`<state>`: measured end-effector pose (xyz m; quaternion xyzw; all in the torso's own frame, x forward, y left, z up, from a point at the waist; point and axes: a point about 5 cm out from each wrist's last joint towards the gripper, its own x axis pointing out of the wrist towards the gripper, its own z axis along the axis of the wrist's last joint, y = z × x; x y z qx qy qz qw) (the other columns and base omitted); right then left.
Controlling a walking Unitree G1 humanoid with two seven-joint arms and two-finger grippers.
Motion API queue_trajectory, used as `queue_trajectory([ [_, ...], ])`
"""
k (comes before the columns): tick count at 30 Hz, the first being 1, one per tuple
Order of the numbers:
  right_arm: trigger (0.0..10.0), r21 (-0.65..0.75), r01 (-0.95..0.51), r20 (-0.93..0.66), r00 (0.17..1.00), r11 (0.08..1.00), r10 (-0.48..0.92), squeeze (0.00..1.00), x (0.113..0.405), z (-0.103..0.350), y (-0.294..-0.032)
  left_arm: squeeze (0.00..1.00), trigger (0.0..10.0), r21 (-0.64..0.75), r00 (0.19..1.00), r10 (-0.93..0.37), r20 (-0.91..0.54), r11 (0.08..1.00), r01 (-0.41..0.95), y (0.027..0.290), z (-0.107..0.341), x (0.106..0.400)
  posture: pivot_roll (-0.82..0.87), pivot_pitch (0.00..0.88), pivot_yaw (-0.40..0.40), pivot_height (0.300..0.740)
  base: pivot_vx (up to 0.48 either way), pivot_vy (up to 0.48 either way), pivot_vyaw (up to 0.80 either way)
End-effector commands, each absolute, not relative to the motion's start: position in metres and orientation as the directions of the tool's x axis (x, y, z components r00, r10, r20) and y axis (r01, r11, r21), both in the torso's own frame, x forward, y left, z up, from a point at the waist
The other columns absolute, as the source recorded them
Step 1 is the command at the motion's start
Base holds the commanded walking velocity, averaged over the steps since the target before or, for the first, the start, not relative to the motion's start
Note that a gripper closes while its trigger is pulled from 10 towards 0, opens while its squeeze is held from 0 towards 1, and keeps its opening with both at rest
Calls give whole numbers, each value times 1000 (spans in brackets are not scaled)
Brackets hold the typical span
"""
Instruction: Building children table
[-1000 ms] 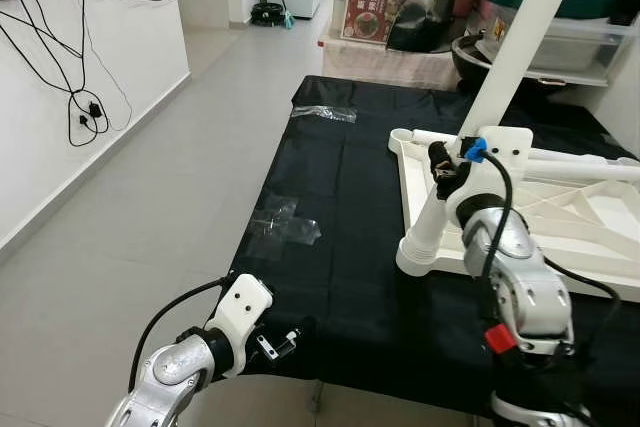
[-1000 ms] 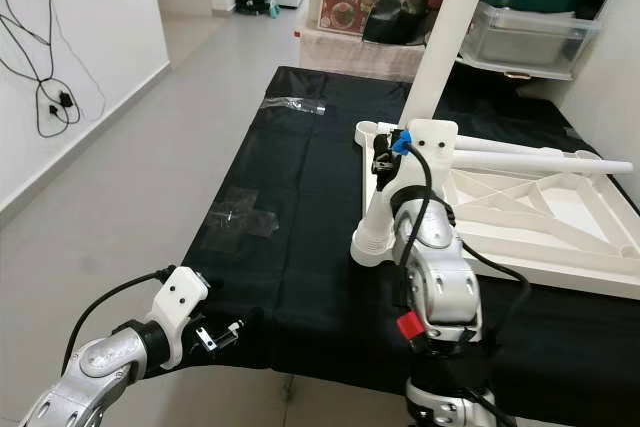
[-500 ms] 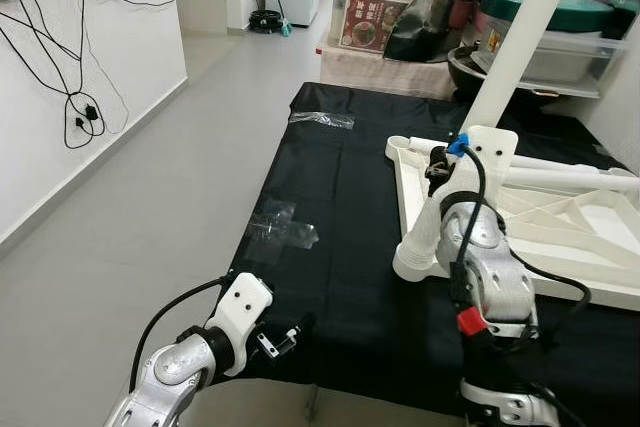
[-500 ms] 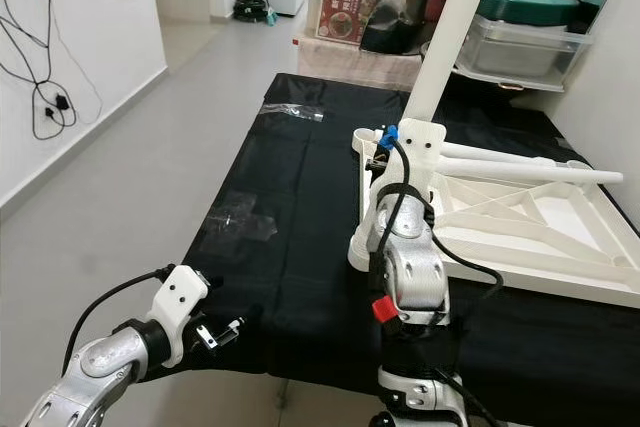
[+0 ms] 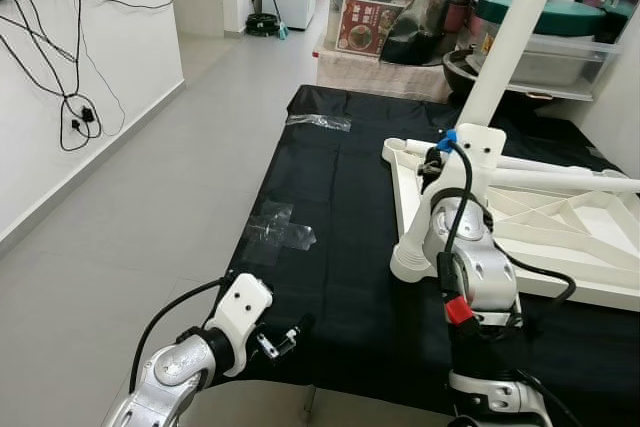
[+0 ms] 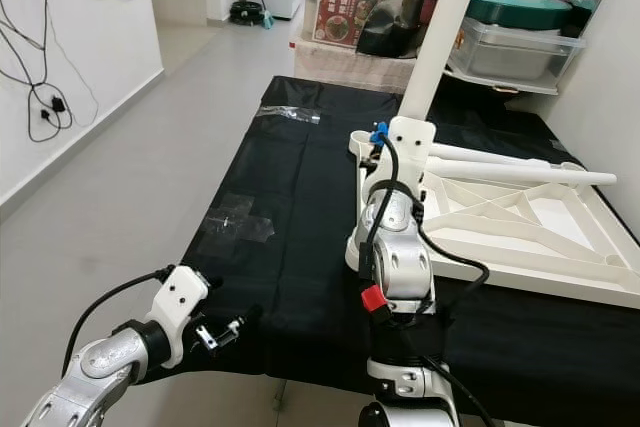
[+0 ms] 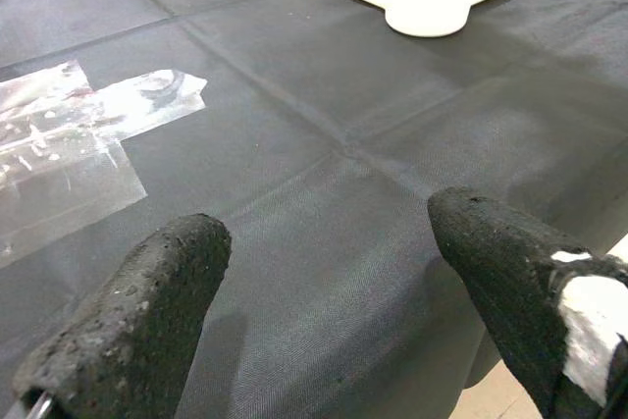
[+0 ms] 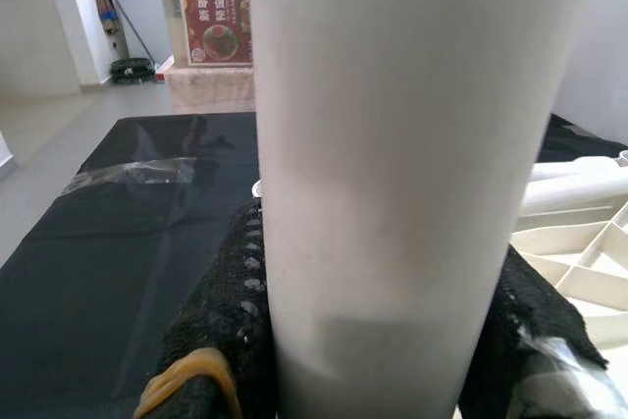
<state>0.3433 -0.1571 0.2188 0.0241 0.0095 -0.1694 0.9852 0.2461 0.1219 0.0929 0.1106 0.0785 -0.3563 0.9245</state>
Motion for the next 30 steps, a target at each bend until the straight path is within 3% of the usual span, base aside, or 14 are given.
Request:
queue_trajectory([
  [1,10000,-4,343,-146,929,939,-340,0,343,194,-162,0,10000,149,728,-644,-235,716,682,119,90,245,11,0,-108,740,0,0,0],
  [30,10000,29,335,-69,941,942,-332,0,342,212,-166,0,10000,153,719,-652,-239,706,691,119,90,248,3,0,-96,740,0,0,0],
])
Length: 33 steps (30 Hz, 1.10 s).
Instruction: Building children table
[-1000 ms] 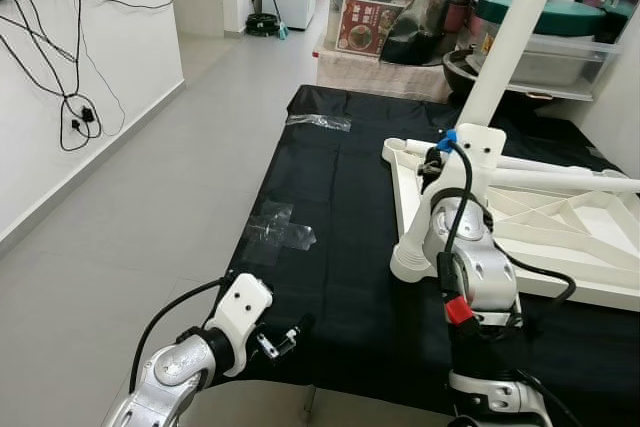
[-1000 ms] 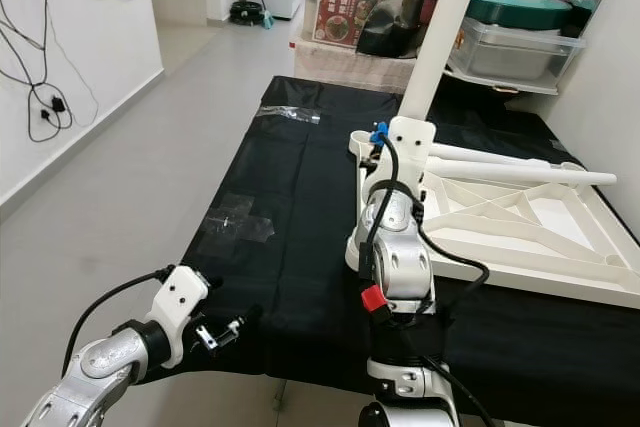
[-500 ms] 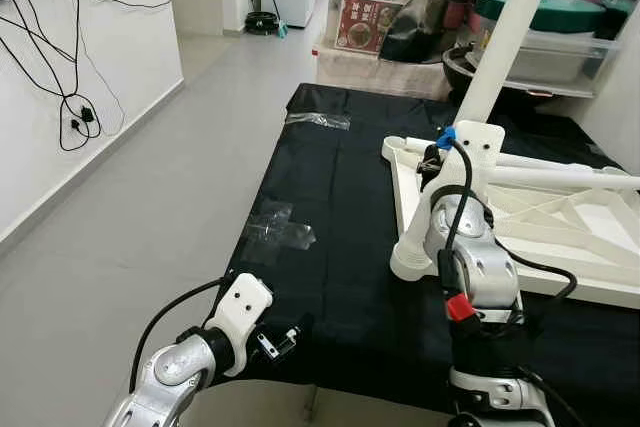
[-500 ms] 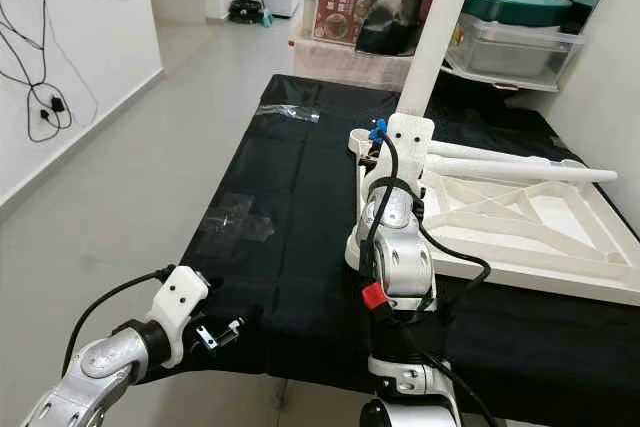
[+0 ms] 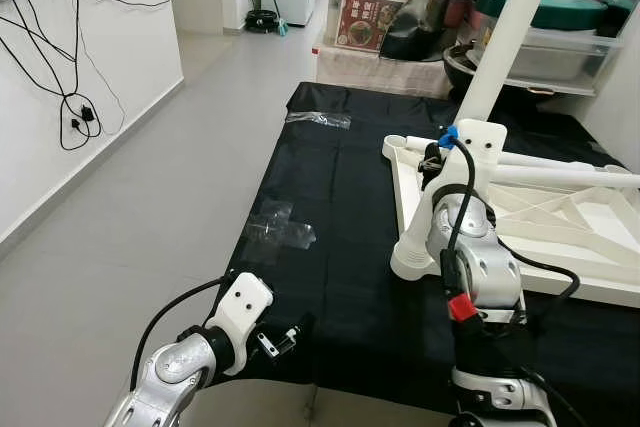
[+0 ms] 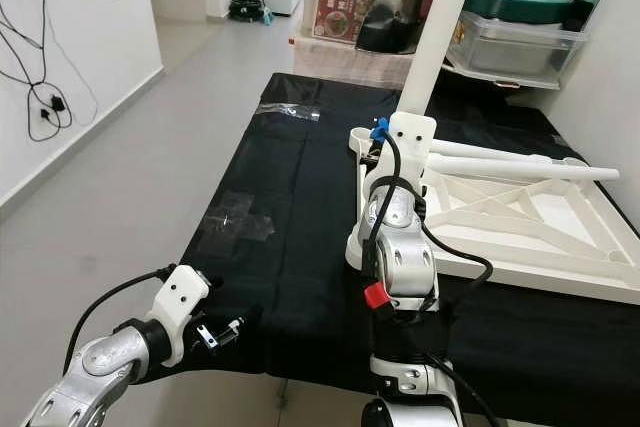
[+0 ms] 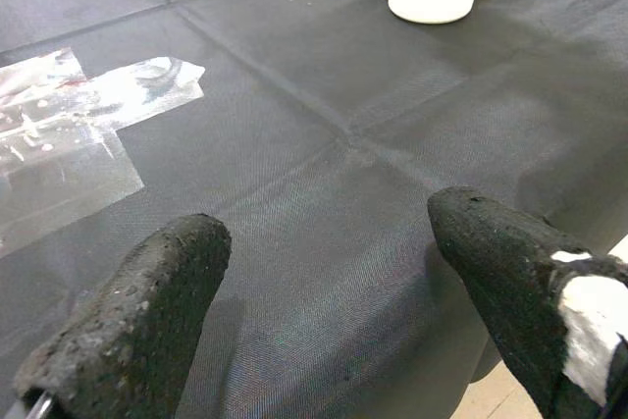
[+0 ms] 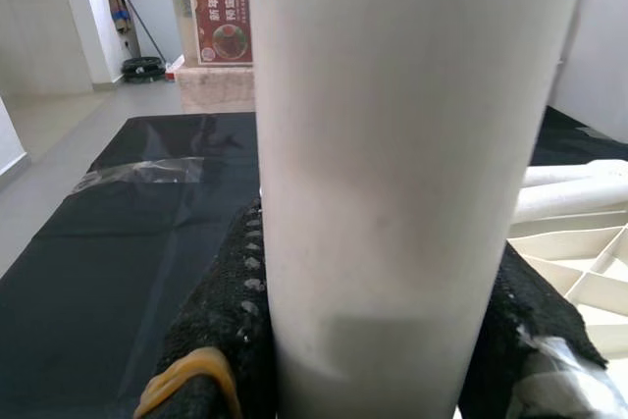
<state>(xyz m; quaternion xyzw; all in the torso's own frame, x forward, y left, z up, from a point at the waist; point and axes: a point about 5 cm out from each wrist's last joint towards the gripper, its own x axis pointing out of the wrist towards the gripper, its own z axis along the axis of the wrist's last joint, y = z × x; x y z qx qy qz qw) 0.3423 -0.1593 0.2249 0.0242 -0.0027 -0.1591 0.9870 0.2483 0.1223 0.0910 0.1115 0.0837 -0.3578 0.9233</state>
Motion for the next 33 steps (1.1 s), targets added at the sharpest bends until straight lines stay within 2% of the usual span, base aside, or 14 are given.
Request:
queue_trajectory([
  [1,10000,29,335,-69,941,942,-332,0,342,212,-166,0,10000,153,719,-652,-239,706,691,119,90,248,3,0,-96,740,0,0,0],
  [33,10000,40,324,-17,946,945,-324,0,342,227,-171,0,10000,150,712,-658,-245,699,699,120,89,246,-1,0,-86,740,0,0,0],
])
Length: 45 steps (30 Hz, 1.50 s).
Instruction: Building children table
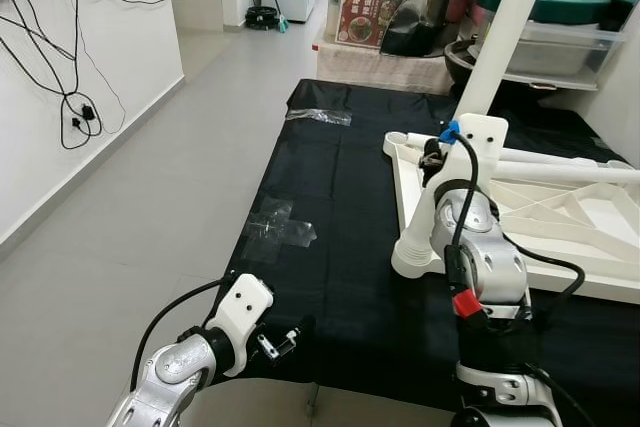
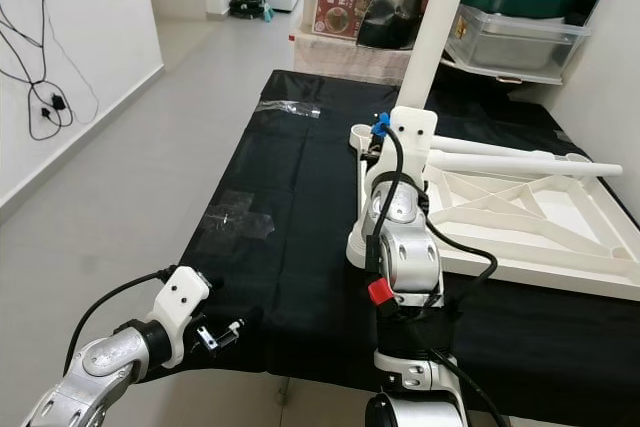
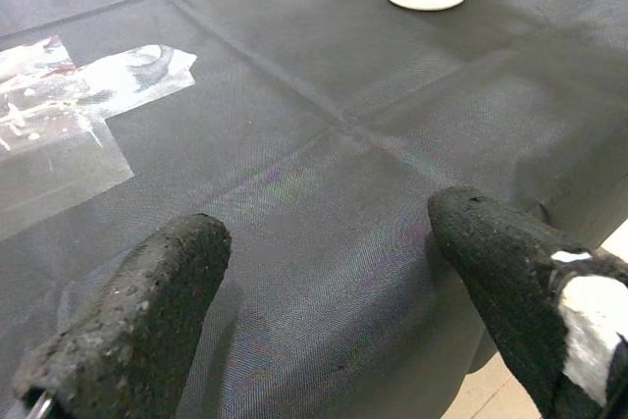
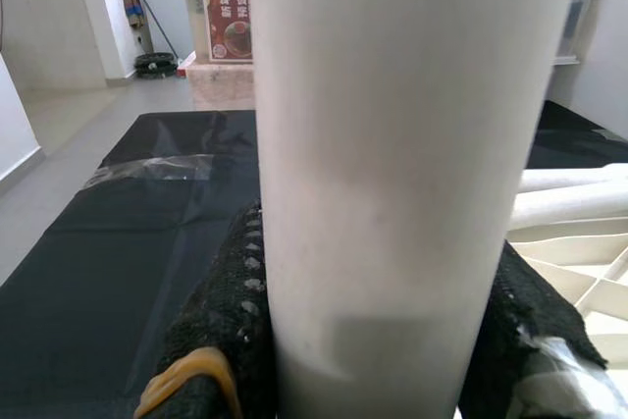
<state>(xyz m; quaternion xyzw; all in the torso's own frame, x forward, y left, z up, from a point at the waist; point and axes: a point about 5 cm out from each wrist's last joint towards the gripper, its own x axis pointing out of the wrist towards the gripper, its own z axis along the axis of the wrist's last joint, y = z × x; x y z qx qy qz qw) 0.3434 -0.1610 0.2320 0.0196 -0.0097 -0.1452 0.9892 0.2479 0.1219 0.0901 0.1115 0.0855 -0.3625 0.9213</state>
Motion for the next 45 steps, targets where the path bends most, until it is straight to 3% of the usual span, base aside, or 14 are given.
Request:
queue_trajectory([
  [1,10000,39,325,-13,946,945,-325,0,342,228,-171,0,10000,150,711,-659,-245,699,699,120,88,246,-1,0,-86,740,0,0,0],
  [13,10000,37,320,19,947,947,-320,0,343,237,-170,0,10000,149,710,-659,-248,698,700,120,89,247,0,0,-87,740,0,0,0],
  [14,10000,39,318,19,948,947,-319,275,343,237,-170,0,10000,148,710,-659,-248,698,700,120,89,247,0,0,-88,740,0,0,0],
  [15,10000,39,318,19,948,947,-319,275,343,237,-170,0,10000,148,710,-659,-248,698,700,120,89,247,0,0,-88,740,0,0,0],
  [16,10000,42,317,17,948,947,-318,400,343,237,-170,0,10000,148,710,-659,-249,698,700,120,88,247,0,0,-88,740,0,0,0],
  [18,10000,44,316,16,948,948,-317,361,343,237,-170,0,10000,147,709,-659,-249,698,700,120,88,248,0,0,-88,740,0,0,0],
  [19,10000,44,316,16,948,948,-317,0,343,238,-169,0,10000,146,709,-659,-250,698,701,121,88,248,0,0,-88,740,0,0,0],
  [28,10000,58,316,25,948,947,-318,0,342,241,-170,0,10000,144,709,-660,-251,699,701,121,87,247,-2,0,-87,740,0,0,0],
  [29,10000,58,316,25,948,947,-318,757,342,241,-170,0,10000,143,708,-660,-251,699,701,121,87,247,-2,0,-87,740,0,0,0],
  [30,10000,57,317,23,948,947,-318,0,342,242,-170,0,10000,141,708,-660,-251,698,702,120,87,247,-1,0,-87,740,0,0,0],
  [45,10000,70,281,67,956,957,-285,0,339,257,-170,0,10000,136,703,-664,-254,695,706,121,86,245,-6,0,-81,740,0,0,0],
])
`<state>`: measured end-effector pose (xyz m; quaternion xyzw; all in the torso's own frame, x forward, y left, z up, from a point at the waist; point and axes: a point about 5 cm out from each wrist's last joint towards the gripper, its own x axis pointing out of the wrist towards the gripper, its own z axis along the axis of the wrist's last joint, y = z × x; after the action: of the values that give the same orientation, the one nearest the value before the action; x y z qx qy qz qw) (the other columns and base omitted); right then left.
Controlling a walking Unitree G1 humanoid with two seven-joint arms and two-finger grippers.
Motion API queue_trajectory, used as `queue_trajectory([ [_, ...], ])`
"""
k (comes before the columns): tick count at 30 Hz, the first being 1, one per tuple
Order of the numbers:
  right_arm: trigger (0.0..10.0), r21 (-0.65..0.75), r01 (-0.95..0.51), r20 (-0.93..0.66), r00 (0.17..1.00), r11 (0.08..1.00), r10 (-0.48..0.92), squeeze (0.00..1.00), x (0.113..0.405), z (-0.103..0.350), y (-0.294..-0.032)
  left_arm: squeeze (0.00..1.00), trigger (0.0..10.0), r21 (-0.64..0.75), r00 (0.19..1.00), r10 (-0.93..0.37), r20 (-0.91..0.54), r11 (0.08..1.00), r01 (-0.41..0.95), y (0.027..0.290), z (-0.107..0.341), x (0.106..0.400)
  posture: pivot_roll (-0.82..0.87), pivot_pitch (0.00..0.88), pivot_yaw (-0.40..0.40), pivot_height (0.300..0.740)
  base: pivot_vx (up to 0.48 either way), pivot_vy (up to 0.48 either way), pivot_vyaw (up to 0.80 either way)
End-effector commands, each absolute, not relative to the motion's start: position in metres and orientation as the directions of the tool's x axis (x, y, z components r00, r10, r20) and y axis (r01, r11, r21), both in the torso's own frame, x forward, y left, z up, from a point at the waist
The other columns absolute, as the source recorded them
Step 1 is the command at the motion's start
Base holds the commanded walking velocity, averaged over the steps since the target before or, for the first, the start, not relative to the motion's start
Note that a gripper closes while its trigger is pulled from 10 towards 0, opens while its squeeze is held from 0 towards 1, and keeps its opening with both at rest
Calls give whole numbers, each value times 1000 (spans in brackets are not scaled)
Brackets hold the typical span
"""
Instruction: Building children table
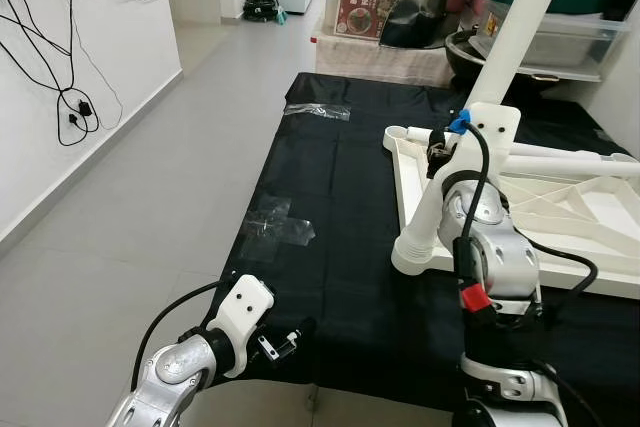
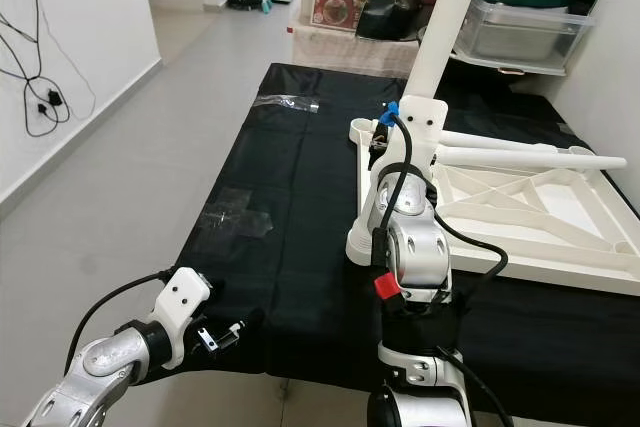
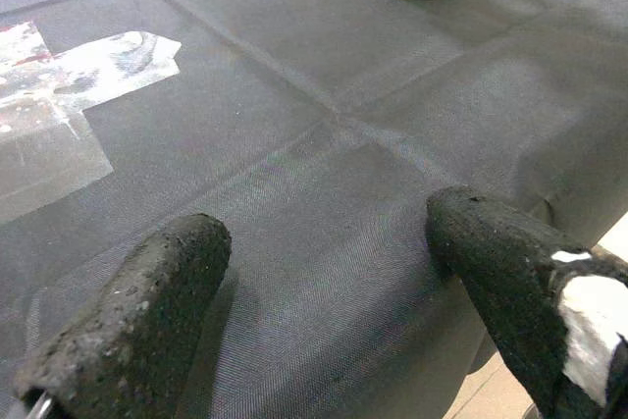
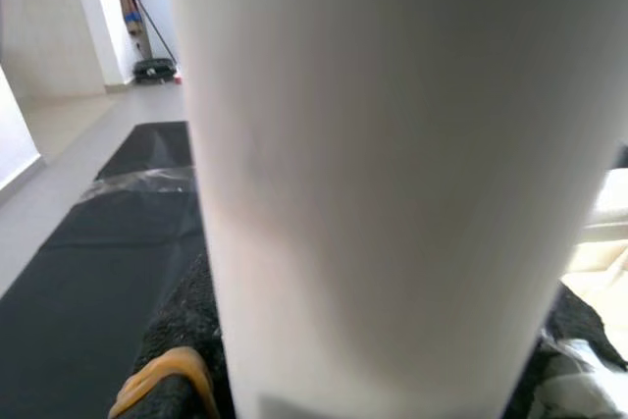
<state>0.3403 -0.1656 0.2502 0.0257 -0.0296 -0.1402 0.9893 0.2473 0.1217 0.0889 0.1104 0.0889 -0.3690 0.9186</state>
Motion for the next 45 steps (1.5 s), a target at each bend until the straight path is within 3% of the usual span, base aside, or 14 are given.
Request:
queue_trajectory([
  [1,10000,70,278,75,956,958,-283,0,338,259,-172,0,10000,136,703,-664,-254,695,706,121,86,245,-6,0,-81,740,0,0,0],
  [36,10000,-1,144,94,985,990,-143,0,345,275,-191,0,10000,134,696,-669,-261,689,712,120,83,245,-10,0,-72,740,0,0,0],
  [37,10000,5,150,94,984,989,-150,184,345,275,-191,0,10000,134,696,-669,-262,689,713,121,83,245,-11,0,-72,740,0,0,0],
  [38,10000,5,150,94,984,989,-150,184,345,275,-191,0,10000,134,696,-669,-262,689,713,121,83,245,-11,0,-72,740,0,0,0],
  [39,10000,13,154,96,983,988,-154,1000,345,275,-192,0,10000,134,696,-669,-262,688,713,121,83,246,-11,0,-71,740,0,0,0],
  [45,10000,32,139,104,984,990,-142,1000,346,278,-194,0,10000,136,695,-669,-261,688,713,120,84,247,-8,0,-73,740,0,0,0],
])
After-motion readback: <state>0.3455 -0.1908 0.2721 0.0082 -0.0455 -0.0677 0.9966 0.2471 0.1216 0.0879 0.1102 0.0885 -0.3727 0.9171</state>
